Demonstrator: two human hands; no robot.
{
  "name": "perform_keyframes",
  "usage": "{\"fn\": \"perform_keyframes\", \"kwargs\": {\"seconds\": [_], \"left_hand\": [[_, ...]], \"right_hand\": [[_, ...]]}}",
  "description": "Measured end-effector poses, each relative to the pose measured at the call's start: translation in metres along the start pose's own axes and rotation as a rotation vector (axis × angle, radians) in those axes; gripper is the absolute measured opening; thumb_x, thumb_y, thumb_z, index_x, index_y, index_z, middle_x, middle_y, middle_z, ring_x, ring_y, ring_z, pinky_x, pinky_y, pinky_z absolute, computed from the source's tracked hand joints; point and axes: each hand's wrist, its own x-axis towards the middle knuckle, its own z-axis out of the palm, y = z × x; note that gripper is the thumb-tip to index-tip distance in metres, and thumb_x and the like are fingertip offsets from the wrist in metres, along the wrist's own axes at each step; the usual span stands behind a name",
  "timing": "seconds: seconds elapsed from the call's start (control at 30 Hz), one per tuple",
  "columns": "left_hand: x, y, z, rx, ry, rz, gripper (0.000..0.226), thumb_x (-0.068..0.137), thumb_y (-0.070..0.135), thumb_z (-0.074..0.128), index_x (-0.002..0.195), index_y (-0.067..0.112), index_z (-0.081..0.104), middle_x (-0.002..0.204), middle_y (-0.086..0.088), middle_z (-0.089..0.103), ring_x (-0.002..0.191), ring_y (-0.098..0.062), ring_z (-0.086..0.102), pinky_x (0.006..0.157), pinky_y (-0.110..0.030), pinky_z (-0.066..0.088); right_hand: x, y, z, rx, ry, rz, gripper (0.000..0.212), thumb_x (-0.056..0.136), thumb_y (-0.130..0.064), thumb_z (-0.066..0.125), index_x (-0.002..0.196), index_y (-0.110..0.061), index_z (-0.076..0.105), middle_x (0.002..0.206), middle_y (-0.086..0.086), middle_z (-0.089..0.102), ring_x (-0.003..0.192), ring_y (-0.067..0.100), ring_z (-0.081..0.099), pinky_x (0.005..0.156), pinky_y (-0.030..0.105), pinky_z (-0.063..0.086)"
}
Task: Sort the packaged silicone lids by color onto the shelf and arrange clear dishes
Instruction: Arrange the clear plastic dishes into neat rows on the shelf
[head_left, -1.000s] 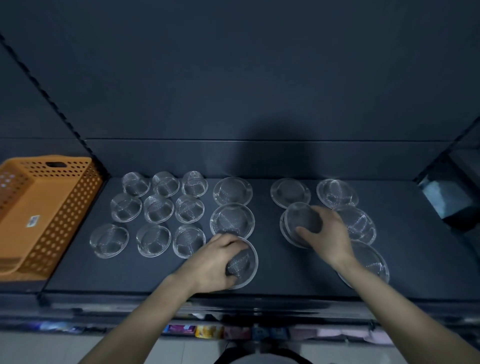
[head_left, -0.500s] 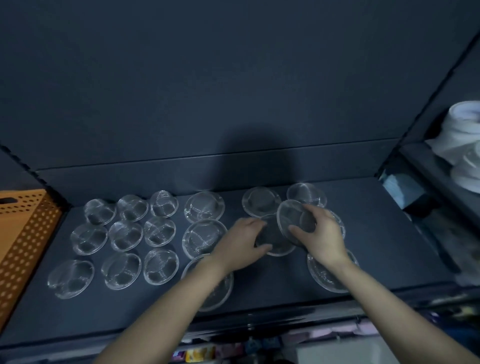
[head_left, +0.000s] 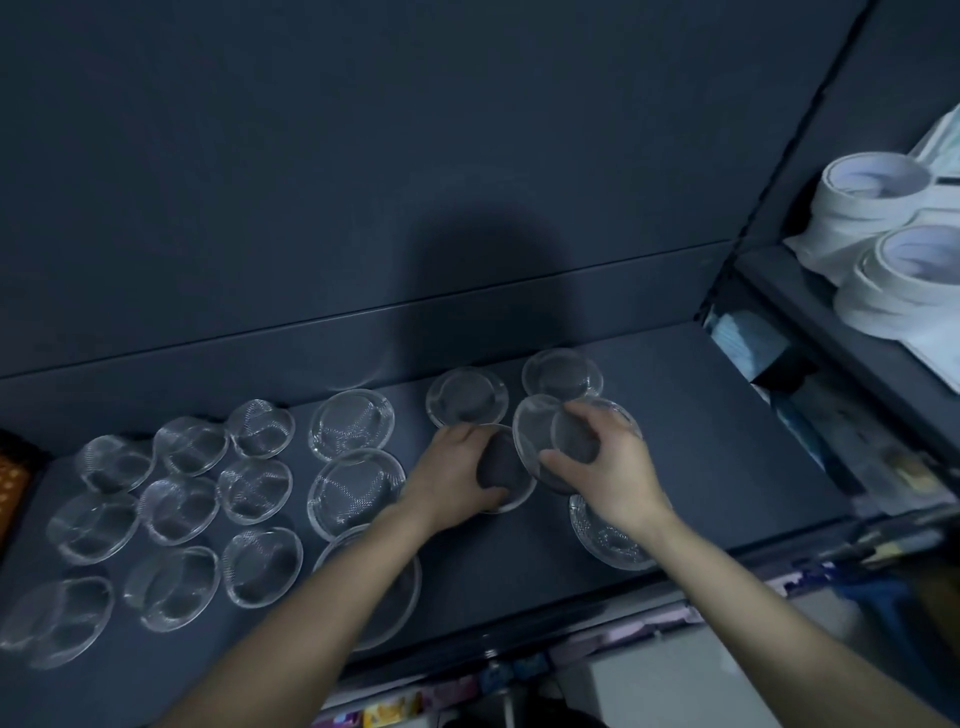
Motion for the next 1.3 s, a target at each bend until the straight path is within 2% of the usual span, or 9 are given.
{"fn": "perform_keyframes", "kwargs": {"seconds": [0.1, 0.17, 0.33, 0.5, 0.6, 0.7, 1.0, 1.13, 1.3], "left_hand": [[-0.003, -0.002, 0.000, -0.027, -0.004, -0.006, 0.079, 0.066, 0.042, 0.074, 0.137, 0.028, 0.041, 0.131, 0.003, 0.048, 0.124, -0.020, 0.040, 0.105, -0.031, 0.034], [-0.005, -0.003, -0.002, -0.058, 0.004, -0.004, 0.080, 0.066, 0.043, 0.075, 0.137, 0.029, 0.041, 0.132, 0.004, 0.049, 0.125, -0.019, 0.042, 0.107, -0.029, 0.033], [-0.011, -0.005, -0.016, -0.121, -0.022, -0.015, 0.076, 0.072, 0.021, 0.077, 0.139, 0.019, 0.043, 0.140, -0.001, 0.046, 0.130, -0.014, 0.040, 0.099, -0.006, 0.020], [-0.025, -0.012, -0.025, -0.070, -0.024, -0.034, 0.062, 0.081, 0.006, 0.064, 0.139, 0.012, 0.044, 0.139, -0.007, 0.049, 0.130, -0.019, 0.043, 0.101, -0.009, 0.021], [-0.032, -0.015, -0.024, -0.073, 0.023, -0.026, 0.050, 0.085, 0.000, 0.057, 0.134, 0.007, 0.049, 0.133, -0.011, 0.054, 0.124, -0.023, 0.049, 0.100, -0.011, 0.025], [-0.038, -0.016, -0.022, -0.080, 0.030, -0.029, 0.046, 0.087, -0.001, 0.053, 0.132, 0.004, 0.051, 0.132, -0.013, 0.054, 0.124, -0.024, 0.050, 0.100, -0.011, 0.025], [-0.043, -0.011, -0.023, -0.096, 0.012, -0.019, 0.046, 0.090, 0.002, 0.048, 0.135, 0.007, 0.048, 0.138, -0.010, 0.050, 0.129, -0.021, 0.045, 0.103, -0.013, 0.024], [-0.045, -0.011, -0.023, -0.081, -0.016, -0.021, 0.051, 0.090, 0.015, 0.058, 0.138, 0.010, 0.044, 0.139, -0.008, 0.049, 0.128, -0.019, 0.045, 0.101, -0.013, 0.025], [-0.049, -0.011, -0.023, -0.059, -0.042, -0.038, 0.064, 0.085, 0.029, 0.066, 0.141, 0.014, 0.040, 0.141, -0.004, 0.045, 0.130, -0.016, 0.041, 0.102, -0.015, 0.025]], "right_hand": [[-0.006, -0.001, 0.002, -0.046, -0.088, -0.027, 0.063, 0.072, -0.027, 0.079, 0.130, -0.019, 0.053, 0.123, -0.001, 0.054, 0.106, 0.006, 0.048, 0.090, 0.012, 0.033], [-0.013, -0.001, 0.003, -0.073, -0.134, -0.050, 0.063, 0.072, -0.027, 0.078, 0.129, -0.019, 0.053, 0.120, -0.002, 0.054, 0.108, 0.009, 0.049, 0.090, 0.014, 0.033], [-0.036, 0.003, 0.013, -0.174, -0.224, -0.158, 0.066, 0.067, -0.041, 0.069, 0.128, -0.022, 0.054, 0.123, -0.003, 0.055, 0.116, 0.015, 0.049, 0.100, 0.022, 0.035], [-0.058, 0.012, 0.028, -0.322, -0.316, -0.272, 0.071, 0.066, -0.042, 0.067, 0.131, -0.020, 0.052, 0.129, -0.002, 0.050, 0.118, 0.022, 0.045, 0.101, 0.022, 0.033], [-0.066, 0.015, 0.035, -0.401, -0.323, -0.341, 0.067, 0.065, -0.042, 0.065, 0.127, -0.019, 0.054, 0.123, 0.001, 0.054, 0.111, 0.028, 0.049, 0.099, 0.032, 0.041], [-0.069, 0.014, 0.040, -0.406, -0.291, -0.351, 0.066, 0.063, -0.043, 0.063, 0.125, -0.021, 0.055, 0.118, 0.001, 0.057, 0.107, 0.028, 0.052, 0.096, 0.033, 0.044], [-0.068, 0.007, 0.048, -0.435, -0.309, -0.344, 0.071, 0.066, -0.042, 0.068, 0.132, -0.022, 0.050, 0.125, 0.000, 0.053, 0.114, 0.026, 0.046, 0.099, 0.031, 0.039], [-0.068, 0.011, 0.050, -0.444, -0.293, -0.377, 0.070, 0.065, -0.043, 0.067, 0.130, -0.021, 0.052, 0.122, 0.002, 0.055, 0.111, 0.028, 0.049, 0.098, 0.035, 0.043], [-0.063, 0.012, 0.046, -0.428, -0.366, -0.386, 0.071, 0.072, -0.045, 0.068, 0.135, -0.022, 0.047, 0.131, 0.002, 0.049, 0.119, 0.025, 0.043, 0.105, 0.032, 0.036]]}}
